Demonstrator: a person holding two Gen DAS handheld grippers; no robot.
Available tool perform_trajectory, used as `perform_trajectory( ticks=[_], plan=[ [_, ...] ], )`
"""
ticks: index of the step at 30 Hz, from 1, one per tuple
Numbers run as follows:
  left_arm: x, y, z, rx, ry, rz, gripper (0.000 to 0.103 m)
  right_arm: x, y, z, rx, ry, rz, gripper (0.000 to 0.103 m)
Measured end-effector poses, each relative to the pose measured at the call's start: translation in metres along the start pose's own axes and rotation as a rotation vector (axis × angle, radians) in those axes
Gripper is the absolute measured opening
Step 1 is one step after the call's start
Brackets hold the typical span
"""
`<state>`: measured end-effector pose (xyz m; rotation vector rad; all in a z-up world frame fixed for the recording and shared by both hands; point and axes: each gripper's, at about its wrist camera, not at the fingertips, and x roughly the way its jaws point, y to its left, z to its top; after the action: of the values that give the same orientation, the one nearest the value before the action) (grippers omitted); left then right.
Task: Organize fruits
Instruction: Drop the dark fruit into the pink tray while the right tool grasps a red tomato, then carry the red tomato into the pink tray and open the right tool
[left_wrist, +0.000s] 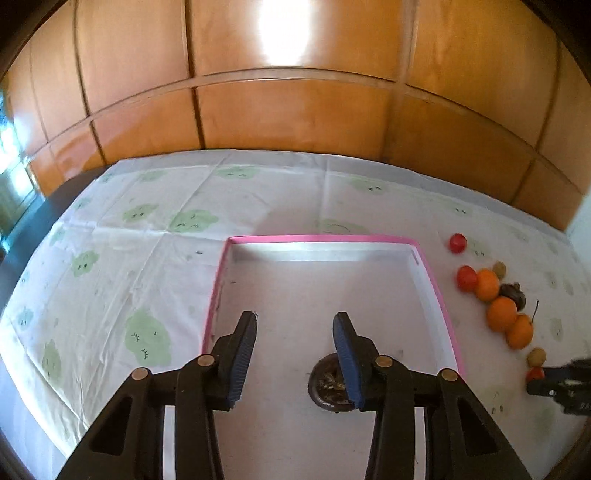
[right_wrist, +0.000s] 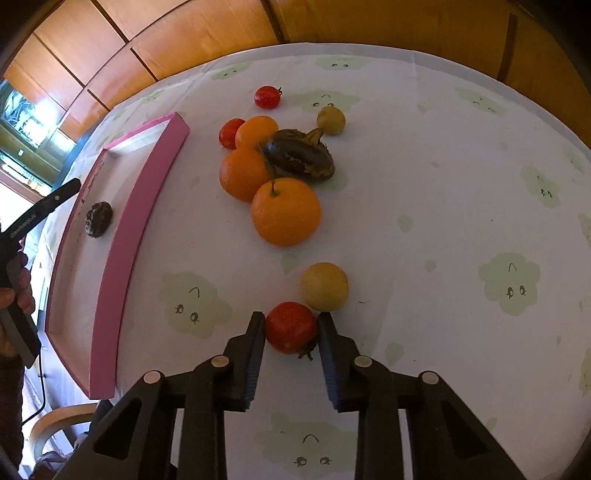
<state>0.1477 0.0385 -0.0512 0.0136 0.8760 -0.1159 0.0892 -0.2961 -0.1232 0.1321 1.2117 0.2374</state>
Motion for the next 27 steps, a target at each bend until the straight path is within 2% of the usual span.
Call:
perform_trajectory(
  ticks=[4,8,12,13,15,17,27],
  plan=[
    [-0.014,-0.001,-0.011,-0.029,-0.009,-0.033,0.048,0.001,0.003,0.000,-0.023,0.002,-0.015,0.029],
    [-0.026,-0.011,-0.027,-0.065,0.014,-0.077,0.054,0.001,0.001,-0.001,0.002,0.002,0.005,0.029],
    [-0.040,-0.019,-0.046,-0.101,0.029,-0.102,0.055,0.006,0.013,0.002,-0.021,-0.004,-0.021,0.029],
    [-0.042,-0.020,-0.049,-0.106,0.027,-0.102,0.057,0.006,0.016,0.001,-0.029,-0.006,-0.031,0.029],
    [-0.052,-0.025,-0.055,-0.103,0.003,-0.068,0.070,0.006,0.021,0.000,-0.047,-0.008,-0.051,0.028],
    [-0.059,-0.028,-0.059,-0.092,-0.020,-0.051,0.076,0.006,0.023,-0.003,-0.056,-0.007,-0.059,0.028],
    [-0.072,-0.024,-0.070,-0.093,-0.049,0.001,0.077,0.007,0.060,-0.017,-0.152,0.008,-0.069,0.028]
  ],
)
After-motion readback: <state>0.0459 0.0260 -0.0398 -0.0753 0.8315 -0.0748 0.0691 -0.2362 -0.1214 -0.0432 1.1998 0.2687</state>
